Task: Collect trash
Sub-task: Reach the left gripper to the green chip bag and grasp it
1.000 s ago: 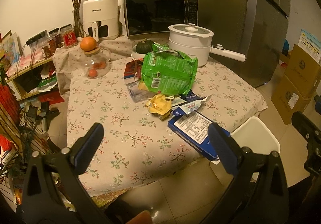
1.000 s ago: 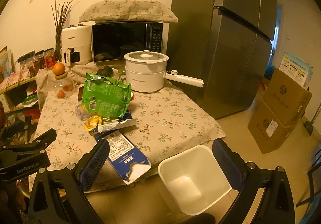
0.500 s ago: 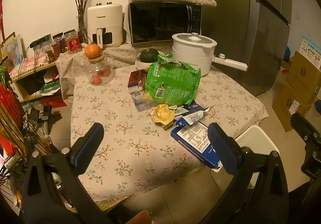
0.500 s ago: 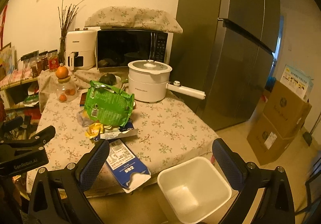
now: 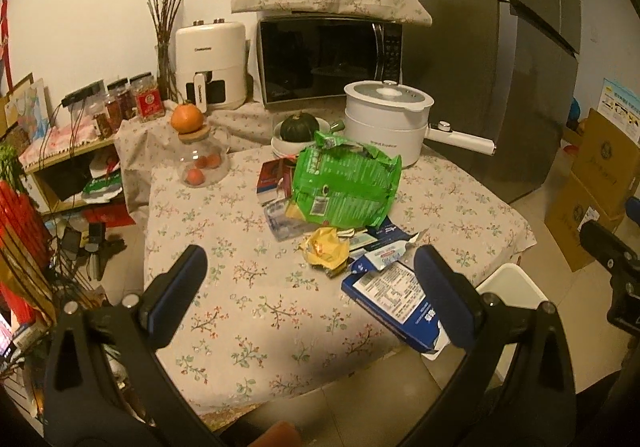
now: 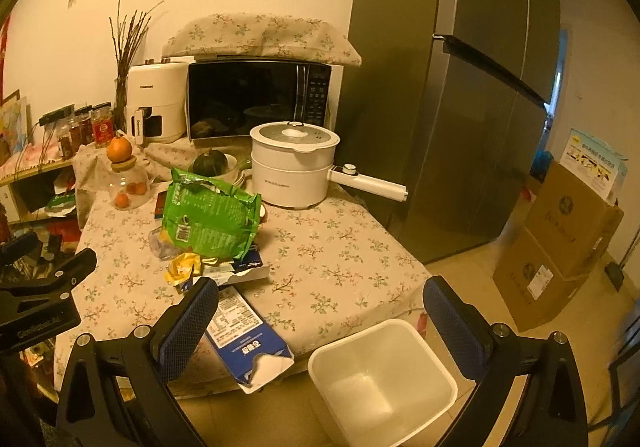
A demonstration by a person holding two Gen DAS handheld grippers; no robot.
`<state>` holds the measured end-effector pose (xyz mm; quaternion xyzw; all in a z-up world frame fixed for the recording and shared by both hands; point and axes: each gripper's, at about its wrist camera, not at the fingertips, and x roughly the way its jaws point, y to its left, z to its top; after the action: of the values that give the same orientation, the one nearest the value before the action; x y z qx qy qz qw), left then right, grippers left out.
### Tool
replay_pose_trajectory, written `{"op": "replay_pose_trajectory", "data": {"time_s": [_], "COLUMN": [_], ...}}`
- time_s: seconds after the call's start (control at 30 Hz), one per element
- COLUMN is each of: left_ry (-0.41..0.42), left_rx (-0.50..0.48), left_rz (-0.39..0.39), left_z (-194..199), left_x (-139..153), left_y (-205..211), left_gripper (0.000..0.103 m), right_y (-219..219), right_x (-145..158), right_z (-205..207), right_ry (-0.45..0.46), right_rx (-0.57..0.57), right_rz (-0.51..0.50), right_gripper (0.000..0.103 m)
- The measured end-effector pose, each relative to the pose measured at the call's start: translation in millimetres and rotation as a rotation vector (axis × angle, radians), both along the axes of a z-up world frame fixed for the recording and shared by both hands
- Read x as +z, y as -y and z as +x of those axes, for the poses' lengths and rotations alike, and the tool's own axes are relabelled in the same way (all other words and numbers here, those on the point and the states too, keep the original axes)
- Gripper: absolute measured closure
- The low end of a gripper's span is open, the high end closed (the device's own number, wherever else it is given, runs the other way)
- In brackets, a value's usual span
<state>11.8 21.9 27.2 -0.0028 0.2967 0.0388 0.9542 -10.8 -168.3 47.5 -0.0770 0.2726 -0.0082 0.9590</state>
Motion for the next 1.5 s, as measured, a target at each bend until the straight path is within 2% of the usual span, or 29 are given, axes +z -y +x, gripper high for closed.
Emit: {"op": "replay_pose_trajectory", "data": {"time_s": [0.23,0.4,0.47,0.63,0.73,0.8,0.9,1.03,1.13,1.37,1.43,1.5], "left_ry": [-0.060,-0.144,-0.200,-0.323,-0.351,-0.348,-0.298,-0.182,-0.167,-0.232,-0.253,-0.276], "left_rx": [-0.101,-0.168,-0.161,-0.188,-0.176,-0.191,-0.230,-0.292,-0.345,-0.516,-0.545,-0.563], "left_rz": [-0.077,-0.034,-0.028,-0.125,-0.105,-0.109,-0.100,-0.055,-0.060,-0.215,-0.212,-0.198], "left_z": [25.5,61.6,80.7,120.2,136.2,149.1,175.0,204.0,226.1,258.9,262.1,262.3], "left_x": [-0.9,-9.2,-18.5,-51.7,-70.8,-75.6,-75.4,-69.1,-66.6,-88.9,-95.0,-98.5], "left_y": [-0.3,0.6,-2.6,-19.0,-22.7,-24.8,-28.9,-40.8,-49.8,-62.4,-57.2,-53.0], "left_gripper": [0.000,0.000,0.000,0.005,0.008,0.011,0.011,0.011,0.011,0.012,0.023,0.043], "right_y": [11.8,18.9,19.2,22.0,24.8,27.7,33.9,40.2,42.9,54.5,58.3,60.5], "right_x": [-5.9,-16.7,-22.2,-50.7,-74.2,-89.3,-102.8,-109.4,-110.4,-115.1,-117.3,-119.7], "right_z": [37.7,77.8,94.1,132.9,146.6,158.1,175.1,187.1,191.0,195.4,197.6,199.6], "right_ry": [-0.121,-0.226,-0.265,-0.362,-0.437,-0.497,-0.542,-0.568,-0.582,-0.588,-0.593,-0.598], "right_rx": [0.023,0.038,0.045,0.067,0.075,0.087,0.058,0.046,0.052,0.024,0.013,0.009], "right_rz": [-0.011,0.020,0.030,0.084,0.123,0.138,0.159,0.209,0.237,0.229,0.237,0.250], "right_gripper": [0.000,0.000,0.000,0.000,0.000,0.000,0.000,0.000,0.000,0.000,0.000,0.000]}}
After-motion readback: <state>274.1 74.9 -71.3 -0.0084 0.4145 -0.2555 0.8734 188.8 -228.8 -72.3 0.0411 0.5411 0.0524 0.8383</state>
